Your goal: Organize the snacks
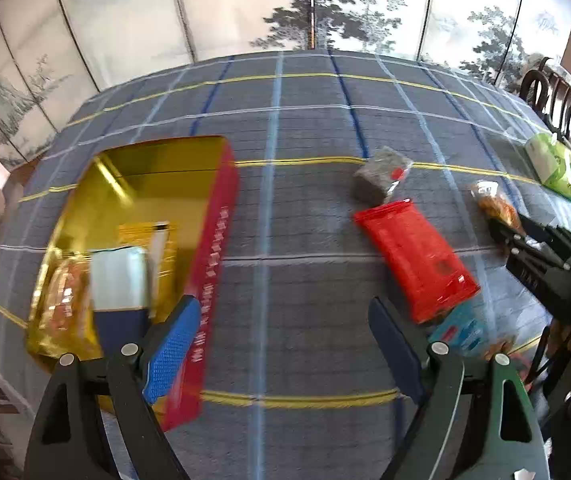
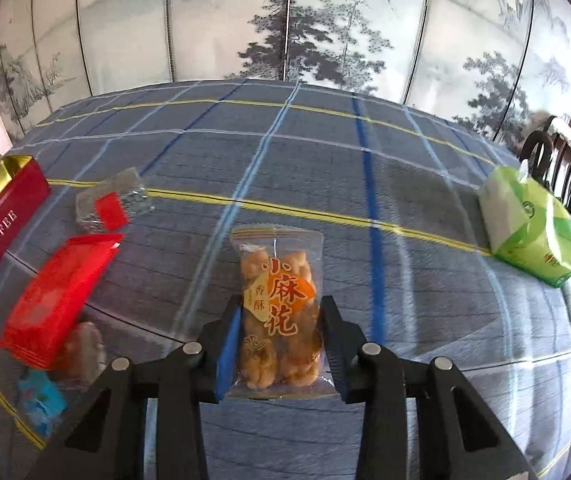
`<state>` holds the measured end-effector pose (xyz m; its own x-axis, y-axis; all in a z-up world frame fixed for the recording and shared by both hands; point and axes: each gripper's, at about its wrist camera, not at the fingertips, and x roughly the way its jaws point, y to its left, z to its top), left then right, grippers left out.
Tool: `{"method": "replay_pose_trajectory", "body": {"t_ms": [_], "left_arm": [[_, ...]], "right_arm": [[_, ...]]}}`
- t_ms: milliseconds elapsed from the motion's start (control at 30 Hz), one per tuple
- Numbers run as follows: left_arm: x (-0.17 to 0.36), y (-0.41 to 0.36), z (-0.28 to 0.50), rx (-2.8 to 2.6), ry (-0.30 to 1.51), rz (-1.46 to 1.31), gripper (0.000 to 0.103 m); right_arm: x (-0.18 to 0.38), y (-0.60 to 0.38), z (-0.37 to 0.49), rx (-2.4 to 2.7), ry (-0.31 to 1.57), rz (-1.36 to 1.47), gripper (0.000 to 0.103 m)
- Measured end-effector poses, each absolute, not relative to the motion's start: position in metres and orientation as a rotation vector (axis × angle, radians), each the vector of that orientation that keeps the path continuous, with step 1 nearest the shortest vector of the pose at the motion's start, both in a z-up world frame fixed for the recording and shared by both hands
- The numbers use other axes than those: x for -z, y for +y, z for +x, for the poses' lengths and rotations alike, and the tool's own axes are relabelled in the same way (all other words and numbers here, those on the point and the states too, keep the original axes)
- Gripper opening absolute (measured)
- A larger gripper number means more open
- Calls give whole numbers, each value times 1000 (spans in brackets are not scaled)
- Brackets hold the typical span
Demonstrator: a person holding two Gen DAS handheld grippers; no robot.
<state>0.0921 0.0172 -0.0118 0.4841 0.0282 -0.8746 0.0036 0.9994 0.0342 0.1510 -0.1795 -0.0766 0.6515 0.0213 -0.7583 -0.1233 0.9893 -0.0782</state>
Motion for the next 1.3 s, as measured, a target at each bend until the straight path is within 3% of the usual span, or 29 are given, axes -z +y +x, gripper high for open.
{"method": "replay_pose_trajectory", "body": {"t_ms": [1100,1233,1300], "left_arm": [[45,-45,164,14,1230,-140,83],[51,-49,167,17,1241,-124,80],[52,-51,168,25,1240,-121,74]], "right_arm": [[79,-215,159,-58,868,-84,40],[79,-215,159,-60,869,-78,40],[79,-216,160,-60,869,-77,40]]}}
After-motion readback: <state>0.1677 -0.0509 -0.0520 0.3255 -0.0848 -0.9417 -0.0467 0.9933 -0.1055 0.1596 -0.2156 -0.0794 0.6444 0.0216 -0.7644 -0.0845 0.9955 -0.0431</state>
